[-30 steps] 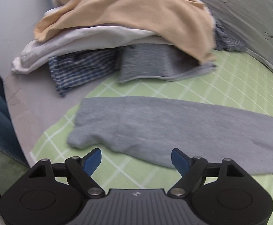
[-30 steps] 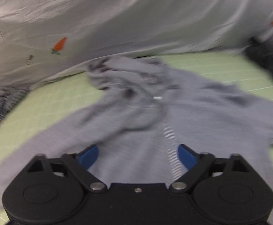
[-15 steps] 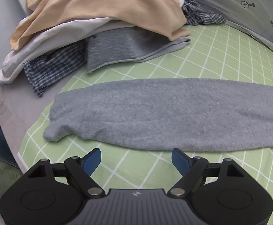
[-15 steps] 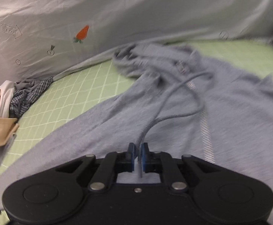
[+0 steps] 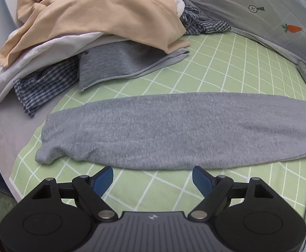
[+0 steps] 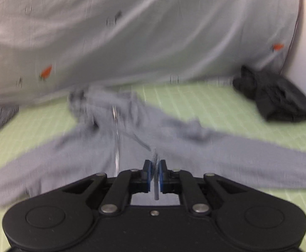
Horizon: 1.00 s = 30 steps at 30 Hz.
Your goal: Fold clothes
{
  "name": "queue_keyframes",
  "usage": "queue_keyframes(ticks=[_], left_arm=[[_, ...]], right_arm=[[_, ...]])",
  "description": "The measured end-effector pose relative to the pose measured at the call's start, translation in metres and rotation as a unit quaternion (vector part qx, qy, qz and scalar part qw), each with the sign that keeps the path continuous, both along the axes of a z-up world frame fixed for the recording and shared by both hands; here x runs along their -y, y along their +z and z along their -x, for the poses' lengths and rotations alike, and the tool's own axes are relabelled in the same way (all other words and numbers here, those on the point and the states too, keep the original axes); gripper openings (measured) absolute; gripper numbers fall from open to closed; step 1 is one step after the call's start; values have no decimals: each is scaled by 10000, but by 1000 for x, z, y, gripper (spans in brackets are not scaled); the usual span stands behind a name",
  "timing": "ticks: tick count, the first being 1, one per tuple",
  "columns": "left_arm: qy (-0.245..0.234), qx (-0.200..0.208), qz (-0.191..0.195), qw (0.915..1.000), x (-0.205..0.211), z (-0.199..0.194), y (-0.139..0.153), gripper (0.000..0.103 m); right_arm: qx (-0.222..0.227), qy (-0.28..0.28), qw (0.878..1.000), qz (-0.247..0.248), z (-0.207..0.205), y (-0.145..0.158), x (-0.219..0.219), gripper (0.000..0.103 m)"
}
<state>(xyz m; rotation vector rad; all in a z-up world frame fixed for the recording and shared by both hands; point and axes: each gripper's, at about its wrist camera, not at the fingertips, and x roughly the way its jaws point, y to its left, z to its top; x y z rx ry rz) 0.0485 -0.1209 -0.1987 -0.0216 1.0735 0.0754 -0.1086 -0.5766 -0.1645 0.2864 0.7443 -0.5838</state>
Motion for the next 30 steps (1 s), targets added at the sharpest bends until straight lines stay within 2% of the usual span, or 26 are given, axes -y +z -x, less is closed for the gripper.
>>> queue_keyframes(ticks=[1,3,5,9,11,15,18,24,25,30], left_arm=[[3,-5,46,10000,-1,3,0,83],[-19,-20,140,9999,0,11,1,83],[-111,-51,240,9996,7,22,1,83],[-385,-104,470,9981,25,45,4,83],[-621,-117,630,9960,39,59,7,83],[-1108,-194,987,9887,72,87,12,85],[-1535,-250,1072,9820,102,105,10,85],[-2272,-291,676,9711,156,142,5,85],[-2354,-297,632,9694,163,147,3,85],[-2528,-351,446,9658,182,164,-4,85]], right_arm=[[-137,0,9998,-128,7,-8,-1,9],[-358,-81,9986,-384,23,-22,-5,17],[-410,-275,9974,-527,40,-30,-8,44],[-478,-485,9960,-574,75,-36,-6,57],[-527,-547,9956,-554,92,-38,-5,70],[-572,-683,9936,-698,129,-39,4,71],[-536,-694,9924,-864,151,-42,10,69],[-654,-460,9931,-864,184,-50,14,57],[-652,-363,9936,-845,187,-51,14,53],[-477,222,9942,-936,185,-53,14,51]])
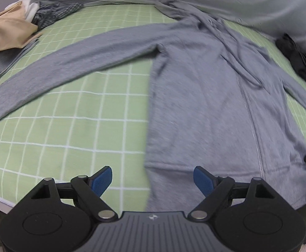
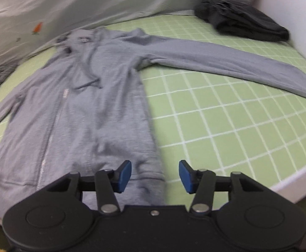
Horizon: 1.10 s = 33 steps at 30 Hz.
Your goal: Fold clothes
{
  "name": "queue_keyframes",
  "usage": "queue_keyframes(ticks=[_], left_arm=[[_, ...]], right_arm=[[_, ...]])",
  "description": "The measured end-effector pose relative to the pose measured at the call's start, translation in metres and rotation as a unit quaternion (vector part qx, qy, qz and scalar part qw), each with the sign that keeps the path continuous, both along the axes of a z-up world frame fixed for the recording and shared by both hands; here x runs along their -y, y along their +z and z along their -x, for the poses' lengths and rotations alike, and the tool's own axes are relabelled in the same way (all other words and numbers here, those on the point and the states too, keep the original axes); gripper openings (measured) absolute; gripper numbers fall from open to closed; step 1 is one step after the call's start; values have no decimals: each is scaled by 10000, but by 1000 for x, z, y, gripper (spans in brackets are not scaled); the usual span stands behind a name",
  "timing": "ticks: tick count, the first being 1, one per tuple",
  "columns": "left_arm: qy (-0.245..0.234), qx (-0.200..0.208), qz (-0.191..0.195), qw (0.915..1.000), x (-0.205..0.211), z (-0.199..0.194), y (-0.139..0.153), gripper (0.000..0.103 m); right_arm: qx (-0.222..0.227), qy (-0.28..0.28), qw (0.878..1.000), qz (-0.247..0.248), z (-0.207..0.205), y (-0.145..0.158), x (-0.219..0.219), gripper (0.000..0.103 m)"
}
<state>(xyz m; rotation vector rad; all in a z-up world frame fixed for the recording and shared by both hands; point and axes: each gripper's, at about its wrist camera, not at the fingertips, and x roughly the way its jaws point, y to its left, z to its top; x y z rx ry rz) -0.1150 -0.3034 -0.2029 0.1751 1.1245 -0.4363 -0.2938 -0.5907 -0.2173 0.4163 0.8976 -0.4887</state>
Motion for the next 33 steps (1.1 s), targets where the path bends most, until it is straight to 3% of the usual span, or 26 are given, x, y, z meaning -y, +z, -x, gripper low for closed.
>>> queue_keyframes(ticks=[1,2,5,8,10,14,17,18,19,21,23,25,27,33], left_arm=[[-1,-9,-31,10000,3,3,-2,85],[9,-23,-55,10000,5,5,-4,85],[84,-86,-166,9998,9,11,-10,85],[211,-212,-287,9991,11,12,-16,74],[279,-322,-368,9984,10,11,-22,59],[319,-403,-394,9979,8,10,-26,59],[404,-449,-232,9979,0,5,-22,59],[466,-442,-131,9978,-4,3,-20,59],[547,-428,-36,9976,-9,1,-18,60],[740,-373,120,9965,-20,-5,-13,63],[961,-274,216,9948,-32,-13,-8,70],[1196,-184,304,9922,-46,-21,-2,73],[1449,-142,407,9885,-61,-29,2,74],[2205,168,559,9736,-114,-54,13,89]], right_arm=[[-3,98,9999,-36,-3,-2,1,48],[-3,201,9998,-50,-3,-3,1,35],[2,513,9986,-83,-5,-6,2,13],[350,423,9983,-202,11,8,5,11],[640,181,9965,-505,27,18,13,11],[327,-207,9951,-907,35,-3,24,11],[116,-5,9980,-626,26,2,15,14],[26,93,9988,-483,21,6,12,16],[-46,141,9994,-300,17,10,9,26],[-183,221,9996,74,8,17,5,50],[-93,244,9994,223,0,22,4,83],[12,263,9990,356,-8,28,3,96],[100,387,9984,397,-23,29,-3,101],[37,935,9956,84,-70,14,-34,103]])
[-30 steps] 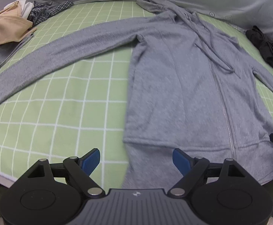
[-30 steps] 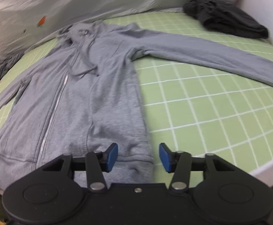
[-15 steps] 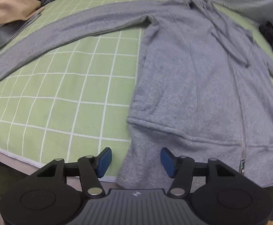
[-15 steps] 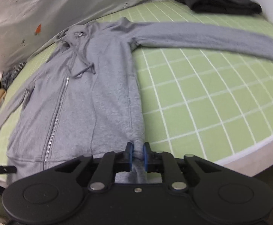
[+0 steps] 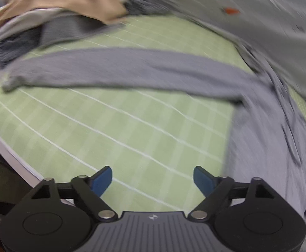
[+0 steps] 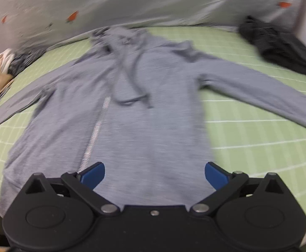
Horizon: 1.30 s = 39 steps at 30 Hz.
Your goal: Fold clothes
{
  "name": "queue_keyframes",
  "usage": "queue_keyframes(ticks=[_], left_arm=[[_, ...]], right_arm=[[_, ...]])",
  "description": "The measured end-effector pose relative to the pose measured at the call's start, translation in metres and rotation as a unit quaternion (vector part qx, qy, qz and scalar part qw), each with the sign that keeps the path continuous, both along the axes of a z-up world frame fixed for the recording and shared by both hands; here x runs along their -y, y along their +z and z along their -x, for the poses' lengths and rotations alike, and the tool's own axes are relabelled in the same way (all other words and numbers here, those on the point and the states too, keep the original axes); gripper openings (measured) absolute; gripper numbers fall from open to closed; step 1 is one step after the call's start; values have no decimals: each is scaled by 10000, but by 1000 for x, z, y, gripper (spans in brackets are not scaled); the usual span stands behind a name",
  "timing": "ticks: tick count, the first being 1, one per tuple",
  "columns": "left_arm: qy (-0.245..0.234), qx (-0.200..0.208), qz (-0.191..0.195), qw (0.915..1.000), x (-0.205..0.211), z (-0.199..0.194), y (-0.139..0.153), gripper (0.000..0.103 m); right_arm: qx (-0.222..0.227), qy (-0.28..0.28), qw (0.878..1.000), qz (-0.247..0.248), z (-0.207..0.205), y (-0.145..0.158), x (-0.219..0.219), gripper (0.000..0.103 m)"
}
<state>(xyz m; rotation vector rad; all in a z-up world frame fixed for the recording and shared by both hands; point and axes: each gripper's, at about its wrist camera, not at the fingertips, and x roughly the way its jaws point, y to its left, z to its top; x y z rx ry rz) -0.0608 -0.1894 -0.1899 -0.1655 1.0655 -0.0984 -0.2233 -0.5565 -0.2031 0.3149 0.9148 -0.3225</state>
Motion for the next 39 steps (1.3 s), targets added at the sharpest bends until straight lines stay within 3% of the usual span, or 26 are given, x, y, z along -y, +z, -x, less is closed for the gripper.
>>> queue_keyframes(ticks=[5,12,16,23,27,29,33,35,39], left_arm=[[542,169,-45,9984,-50,-30,3,94],[1439,172,196,9892,-125,-85,-4,94],[1761,124,195,9841,-156,-115,-14,94],[2183,67,401,9750,-184,-144,-32,97],[2103,154,227,9772,-178,-149,-34,97],[2068,256,56,9780,-170,-150,-33,84],[1841,268,75,9825,-153,-153,-30,18],[1617,286,423,9855,-141,-155,-29,10],[699,717,134,9949,-86,-160,-10,7]], right_arm=[[-161,99,9997,-183,-38,-19,-25,103],[-306,-346,9982,388,-72,-33,-39,103],[-120,-674,9959,592,-79,-38,-48,103],[9,-1119,9914,684,-81,-41,-54,103],[-110,-1137,9915,616,-84,-40,-52,103],[-112,-1138,9915,615,-84,-40,-53,103],[-31,-1076,9921,648,-83,-41,-53,103],[-1,-1020,9926,655,-84,-42,-51,103],[80,-836,9941,688,-87,-42,-47,103]])
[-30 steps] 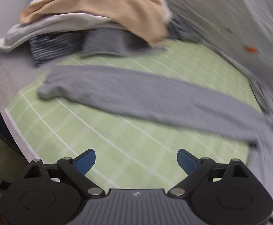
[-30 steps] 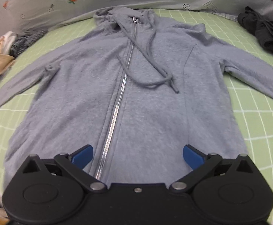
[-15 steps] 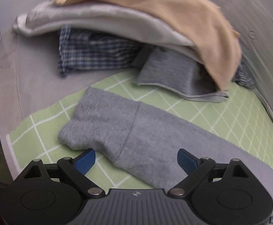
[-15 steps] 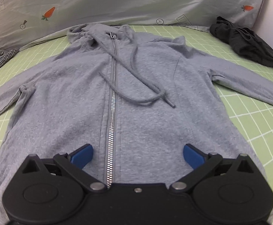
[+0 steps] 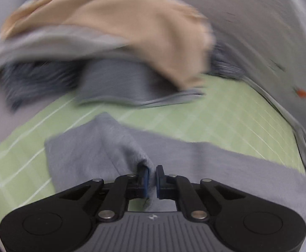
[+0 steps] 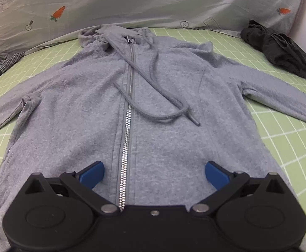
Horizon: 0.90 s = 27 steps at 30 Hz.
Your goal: Fold clothes
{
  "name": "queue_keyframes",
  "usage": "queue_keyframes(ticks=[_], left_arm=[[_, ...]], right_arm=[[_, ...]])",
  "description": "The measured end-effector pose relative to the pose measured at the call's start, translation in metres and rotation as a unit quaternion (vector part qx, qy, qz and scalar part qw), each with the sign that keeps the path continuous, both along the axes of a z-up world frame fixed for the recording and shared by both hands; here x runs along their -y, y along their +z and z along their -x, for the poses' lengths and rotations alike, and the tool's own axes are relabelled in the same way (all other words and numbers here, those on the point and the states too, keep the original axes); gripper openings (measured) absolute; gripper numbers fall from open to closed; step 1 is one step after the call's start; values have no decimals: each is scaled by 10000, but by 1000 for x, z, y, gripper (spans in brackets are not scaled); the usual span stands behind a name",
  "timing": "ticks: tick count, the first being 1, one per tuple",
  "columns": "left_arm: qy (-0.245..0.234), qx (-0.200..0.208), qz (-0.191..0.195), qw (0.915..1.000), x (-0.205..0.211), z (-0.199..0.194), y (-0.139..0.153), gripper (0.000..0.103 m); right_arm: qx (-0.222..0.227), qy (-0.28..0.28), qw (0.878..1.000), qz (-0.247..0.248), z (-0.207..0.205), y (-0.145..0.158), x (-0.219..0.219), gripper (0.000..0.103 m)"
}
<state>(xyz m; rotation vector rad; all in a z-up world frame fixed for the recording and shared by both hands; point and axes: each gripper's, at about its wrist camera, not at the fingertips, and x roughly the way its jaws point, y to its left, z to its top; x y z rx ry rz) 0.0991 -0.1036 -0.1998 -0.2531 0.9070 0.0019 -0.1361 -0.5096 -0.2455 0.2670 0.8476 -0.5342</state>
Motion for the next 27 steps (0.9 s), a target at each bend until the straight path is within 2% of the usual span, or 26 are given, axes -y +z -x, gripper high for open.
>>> queue_keyframes(ticks=[2,4,6,8,11,13,14,15,16,18,20,23,27], left_arm=[[-514,217,133,9984,31,-4,11,7],[-1106,318,378,9926,66,-6,20,7],[-1802,353,586,9812,105,-4,26,7],[-2462,246,691,9664,142,3,25,10],[-3367,24,732,9388,192,18,20,27],[-3618,2,469,9311,203,29,18,50],[-3713,9,325,9279,206,34,17,55],[-3713,5,228,9282,205,36,16,66],[-3632,-8,170,9316,201,35,16,73],[-3324,-60,162,9430,184,26,17,75],[-2909,-128,156,9565,164,15,18,83],[-2342,-244,-65,9719,135,0,19,85],[-1774,-508,-426,9819,97,-10,10,85]], right_arm=[[51,93,9999,25,0,-1,1,103],[108,160,9998,51,1,-1,2,103],[116,201,9997,55,2,-1,3,103],[140,249,9996,60,2,-2,4,103],[187,313,9993,68,3,-3,4,103],[176,318,9993,57,3,-2,5,103],[169,319,9993,51,3,-2,5,103],[163,321,9993,45,2,-2,5,103],[129,334,9994,19,1,-1,6,103],[26,366,9993,-53,-2,1,8,103],[-112,398,9990,-140,-8,4,10,103],[-125,525,9984,-156,-24,15,9,103],[-10,1090,9939,169,-67,37,-8,103]])
